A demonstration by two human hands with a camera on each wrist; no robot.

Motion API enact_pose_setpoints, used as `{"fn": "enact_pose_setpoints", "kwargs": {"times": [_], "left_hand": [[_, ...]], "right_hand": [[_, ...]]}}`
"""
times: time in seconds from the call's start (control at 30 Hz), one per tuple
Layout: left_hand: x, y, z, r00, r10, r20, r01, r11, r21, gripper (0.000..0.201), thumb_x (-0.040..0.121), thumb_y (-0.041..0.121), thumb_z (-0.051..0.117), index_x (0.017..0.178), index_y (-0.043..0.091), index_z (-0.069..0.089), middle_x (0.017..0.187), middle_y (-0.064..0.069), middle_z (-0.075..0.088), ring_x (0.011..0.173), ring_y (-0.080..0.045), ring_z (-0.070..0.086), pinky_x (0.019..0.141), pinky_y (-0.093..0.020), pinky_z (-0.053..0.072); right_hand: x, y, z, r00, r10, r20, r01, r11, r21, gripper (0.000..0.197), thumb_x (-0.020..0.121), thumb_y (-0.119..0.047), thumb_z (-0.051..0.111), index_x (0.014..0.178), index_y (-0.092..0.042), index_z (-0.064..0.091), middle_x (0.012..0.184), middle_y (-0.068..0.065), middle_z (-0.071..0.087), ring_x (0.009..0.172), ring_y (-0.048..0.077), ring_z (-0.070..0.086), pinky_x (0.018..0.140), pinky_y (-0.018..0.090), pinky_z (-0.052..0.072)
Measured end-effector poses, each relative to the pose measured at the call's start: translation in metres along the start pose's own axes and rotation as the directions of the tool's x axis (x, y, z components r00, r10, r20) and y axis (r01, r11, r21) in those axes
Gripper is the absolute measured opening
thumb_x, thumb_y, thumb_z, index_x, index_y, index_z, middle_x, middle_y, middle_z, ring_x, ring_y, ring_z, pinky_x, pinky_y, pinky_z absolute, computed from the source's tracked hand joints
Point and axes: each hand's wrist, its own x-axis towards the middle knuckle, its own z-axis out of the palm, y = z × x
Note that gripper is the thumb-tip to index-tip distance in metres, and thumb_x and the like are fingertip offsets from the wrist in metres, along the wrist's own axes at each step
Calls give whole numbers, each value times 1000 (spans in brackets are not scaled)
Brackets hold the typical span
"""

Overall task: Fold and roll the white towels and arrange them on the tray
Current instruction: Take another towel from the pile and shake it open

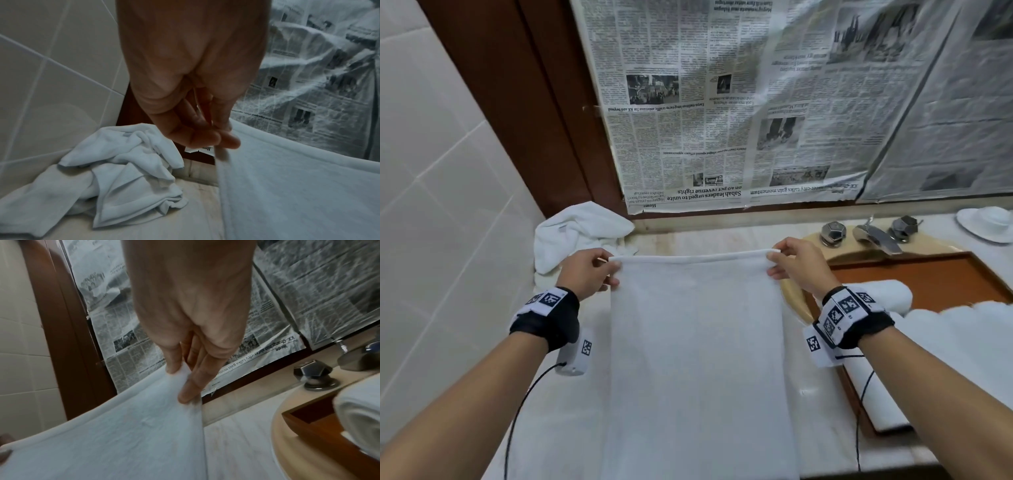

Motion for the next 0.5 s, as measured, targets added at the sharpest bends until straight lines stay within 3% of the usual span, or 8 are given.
{"fn": "enact_pose_setpoints", "kwargs": {"times": [0.13,0.3,0.4,0.5], "left_hand": [[46,7,17,999,-34,-23,34,999,16,11,91,13,71,95,3,66,83,-15,71,57,-14,71,54,-24,58],[99,-1,42,993,-117,-21,118,991,59,10,90,11,71,88,2,67,84,-20,73,62,-20,74,66,-40,62],[127,-17,64,984,-176,-24,177,983,55,8,89,12,70,89,5,66,86,-21,73,58,-18,72,56,-36,60],[149,-33,83,969,-245,-38,246,969,15,7,91,13,67,93,7,65,84,-21,71,48,-12,66,38,-24,46]], "right_hand": [[58,10,6,1000,16,15,-16,999,-52,8,92,-11,69,89,-5,65,85,19,70,70,31,74,72,45,62],[114,31,20,997,63,36,-58,989,-136,9,94,-13,66,88,-6,63,81,14,70,70,24,74,76,45,62],[139,52,30,993,116,36,-109,983,-150,11,94,-13,65,89,-4,63,82,12,70,72,23,75,79,46,61],[161,72,38,988,154,30,-146,972,-183,13,92,-18,67,86,-6,65,78,8,72,75,22,74,82,46,60]]}}
